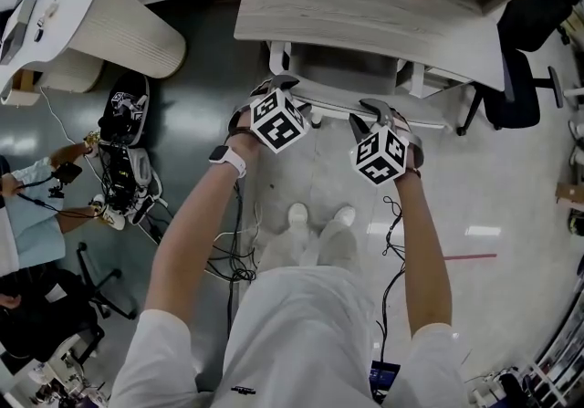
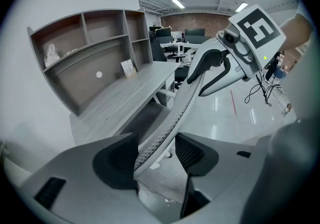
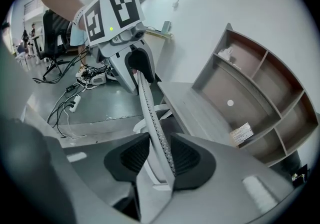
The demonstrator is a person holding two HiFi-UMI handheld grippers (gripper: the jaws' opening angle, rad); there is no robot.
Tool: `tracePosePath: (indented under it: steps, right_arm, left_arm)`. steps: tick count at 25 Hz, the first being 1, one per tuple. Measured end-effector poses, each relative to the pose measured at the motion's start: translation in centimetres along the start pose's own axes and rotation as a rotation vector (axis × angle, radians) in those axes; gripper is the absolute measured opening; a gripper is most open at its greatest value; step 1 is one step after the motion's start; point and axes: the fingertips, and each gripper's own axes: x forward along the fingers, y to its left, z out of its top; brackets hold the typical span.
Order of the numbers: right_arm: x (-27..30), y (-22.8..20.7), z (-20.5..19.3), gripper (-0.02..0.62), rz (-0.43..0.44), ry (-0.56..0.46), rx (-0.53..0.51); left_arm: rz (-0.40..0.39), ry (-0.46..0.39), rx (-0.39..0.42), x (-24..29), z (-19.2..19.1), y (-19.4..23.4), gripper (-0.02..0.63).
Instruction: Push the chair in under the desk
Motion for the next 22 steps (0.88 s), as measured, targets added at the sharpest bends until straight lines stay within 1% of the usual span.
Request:
tracePosePath:
  steps: [5,11,16,22]
  right_arm:
    - [0.7,-0.9,0.6,0.143,-0.007,-0.007,-0.007]
    - [1.3,-2.5,0.4,0.144,-0.007,-0.009,-0.012]
    - [1.9,-4.1,0.2,0.144,-0.003,-0.014,-0.017]
    - [2.8,-6.9,-0.3,0.153,-0.018,-0.021,-0.019]
  left_arm:
    - [0.017,0.008,-0.001,0.5,0.4,1.3,0.236]
    - [0.011,0.017,-0.007,1.3,1.4,2.2,0.236]
    - [0.024,0.012,-0.014,2.1,2.4,3.0,0.236]
    - [0.041,0.007,-0.021,3.6,4.3,4.2,0.235]
